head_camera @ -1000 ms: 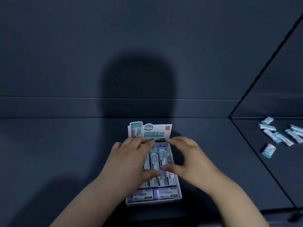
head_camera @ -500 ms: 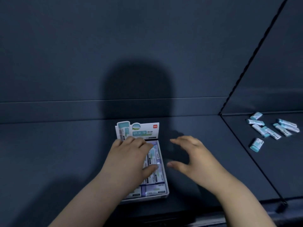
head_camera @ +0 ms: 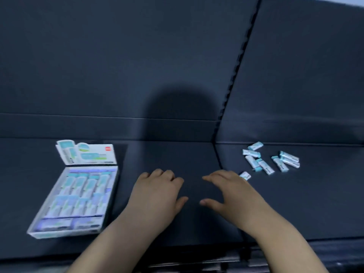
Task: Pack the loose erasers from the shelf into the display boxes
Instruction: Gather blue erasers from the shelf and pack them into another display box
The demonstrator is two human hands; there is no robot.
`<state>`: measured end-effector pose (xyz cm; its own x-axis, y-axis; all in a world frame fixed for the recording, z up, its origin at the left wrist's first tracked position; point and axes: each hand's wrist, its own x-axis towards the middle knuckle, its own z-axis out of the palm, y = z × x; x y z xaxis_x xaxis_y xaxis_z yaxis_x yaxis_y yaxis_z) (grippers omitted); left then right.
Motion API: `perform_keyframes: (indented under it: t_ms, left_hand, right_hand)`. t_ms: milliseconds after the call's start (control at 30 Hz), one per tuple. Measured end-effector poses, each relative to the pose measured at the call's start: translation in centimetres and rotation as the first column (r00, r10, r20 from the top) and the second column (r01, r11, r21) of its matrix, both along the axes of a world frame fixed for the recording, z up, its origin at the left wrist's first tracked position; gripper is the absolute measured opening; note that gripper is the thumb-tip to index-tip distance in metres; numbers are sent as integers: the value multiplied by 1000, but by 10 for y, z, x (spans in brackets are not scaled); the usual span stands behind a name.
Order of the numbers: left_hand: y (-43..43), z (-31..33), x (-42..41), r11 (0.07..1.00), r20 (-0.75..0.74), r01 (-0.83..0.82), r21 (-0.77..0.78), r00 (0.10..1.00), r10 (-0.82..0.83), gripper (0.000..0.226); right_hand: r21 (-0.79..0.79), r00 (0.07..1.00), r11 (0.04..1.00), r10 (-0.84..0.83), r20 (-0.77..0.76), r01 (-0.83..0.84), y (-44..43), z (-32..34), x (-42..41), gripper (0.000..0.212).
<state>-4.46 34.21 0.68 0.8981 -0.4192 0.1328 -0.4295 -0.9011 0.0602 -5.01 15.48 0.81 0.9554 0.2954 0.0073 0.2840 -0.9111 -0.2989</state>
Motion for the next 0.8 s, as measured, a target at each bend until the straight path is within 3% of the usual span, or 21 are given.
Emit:
perform_keyframes:
  t_ms: [233, 500, 600, 800]
  left_hand:
    - [-97, -9, -14, 997, 6, -68, -36, 998, 69, 45]
    - [-134, -6, -31, 993, -147, -75, -87, 987, 62, 44]
    - [-131, -15, -25, 989, -44, -71, -126, 997, 66, 48]
    - [-129, -12, -11, 995, -45, -41, -86, 998, 37, 49]
  right_hand:
    - [-59, 999, 998, 32, -29, -34, -99, -4, -11, 59]
    - [-31, 999, 999, 36, -33, -37, -139, -4, -25, 56]
    - [-11, 1000, 1000, 12, -26, -13, -138, -7, -26, 56]
    - [-19, 996, 998, -67, -62, 66, -140, -5, -22, 56]
